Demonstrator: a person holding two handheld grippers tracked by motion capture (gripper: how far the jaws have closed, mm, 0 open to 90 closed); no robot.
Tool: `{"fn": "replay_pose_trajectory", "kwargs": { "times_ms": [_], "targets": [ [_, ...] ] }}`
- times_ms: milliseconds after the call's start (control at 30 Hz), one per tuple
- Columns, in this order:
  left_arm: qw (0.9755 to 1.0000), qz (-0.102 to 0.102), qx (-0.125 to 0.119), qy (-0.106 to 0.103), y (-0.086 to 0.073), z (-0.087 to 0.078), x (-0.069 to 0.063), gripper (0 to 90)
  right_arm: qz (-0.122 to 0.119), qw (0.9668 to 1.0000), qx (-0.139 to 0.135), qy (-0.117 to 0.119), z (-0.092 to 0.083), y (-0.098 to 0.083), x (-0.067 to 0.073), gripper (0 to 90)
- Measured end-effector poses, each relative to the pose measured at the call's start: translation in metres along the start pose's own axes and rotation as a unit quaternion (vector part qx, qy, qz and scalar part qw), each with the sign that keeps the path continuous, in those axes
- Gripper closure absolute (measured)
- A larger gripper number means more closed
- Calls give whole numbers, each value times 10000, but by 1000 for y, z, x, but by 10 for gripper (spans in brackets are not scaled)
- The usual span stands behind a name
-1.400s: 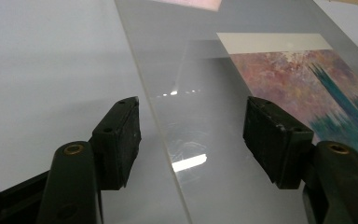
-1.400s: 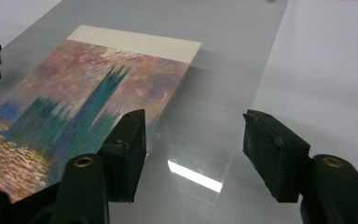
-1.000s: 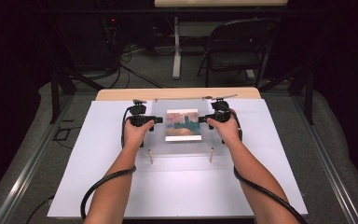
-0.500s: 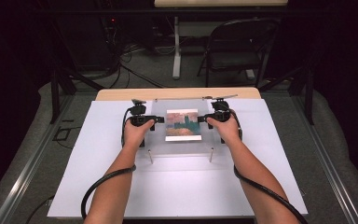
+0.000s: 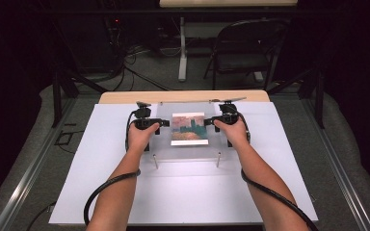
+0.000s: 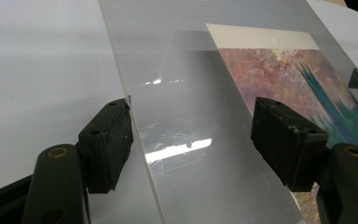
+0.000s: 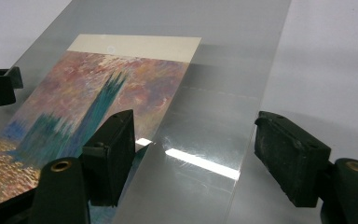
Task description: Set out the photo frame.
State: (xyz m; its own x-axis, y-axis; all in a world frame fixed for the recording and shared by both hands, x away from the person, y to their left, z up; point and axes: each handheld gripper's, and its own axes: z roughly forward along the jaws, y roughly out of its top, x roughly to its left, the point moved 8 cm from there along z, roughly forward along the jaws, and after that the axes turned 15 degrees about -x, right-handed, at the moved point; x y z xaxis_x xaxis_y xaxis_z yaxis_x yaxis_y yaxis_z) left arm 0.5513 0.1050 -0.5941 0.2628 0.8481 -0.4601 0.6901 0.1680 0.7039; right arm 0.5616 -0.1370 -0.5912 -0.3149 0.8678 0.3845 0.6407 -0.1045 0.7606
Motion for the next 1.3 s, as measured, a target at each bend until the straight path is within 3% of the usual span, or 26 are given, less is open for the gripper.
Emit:
{"fn": "replay_pose_trajectory", "kwargs": {
  "times_ms": [100,667,867,1000,1300],
  "targets": [
    [10000,-11,22,-14,0,-1,0,303,178,9998,52,63,1,-1,0,296],
    [10000,-55,37,-19,3,-3,1,342,80,10000,56,-19,0,1,2,309],
    [9999,-168,13,12,4,-5,1,373,78,9999,71,-57,-1,2,3,309],
    [9998,-210,-15,-4,8,-10,0,402,26,10000,63,-65,-4,5,5,309],
    [10000,6,-63,-1,17,-25,-7,431,-301,9995,-100,-24,-17,15,15,316]
  ]
}}
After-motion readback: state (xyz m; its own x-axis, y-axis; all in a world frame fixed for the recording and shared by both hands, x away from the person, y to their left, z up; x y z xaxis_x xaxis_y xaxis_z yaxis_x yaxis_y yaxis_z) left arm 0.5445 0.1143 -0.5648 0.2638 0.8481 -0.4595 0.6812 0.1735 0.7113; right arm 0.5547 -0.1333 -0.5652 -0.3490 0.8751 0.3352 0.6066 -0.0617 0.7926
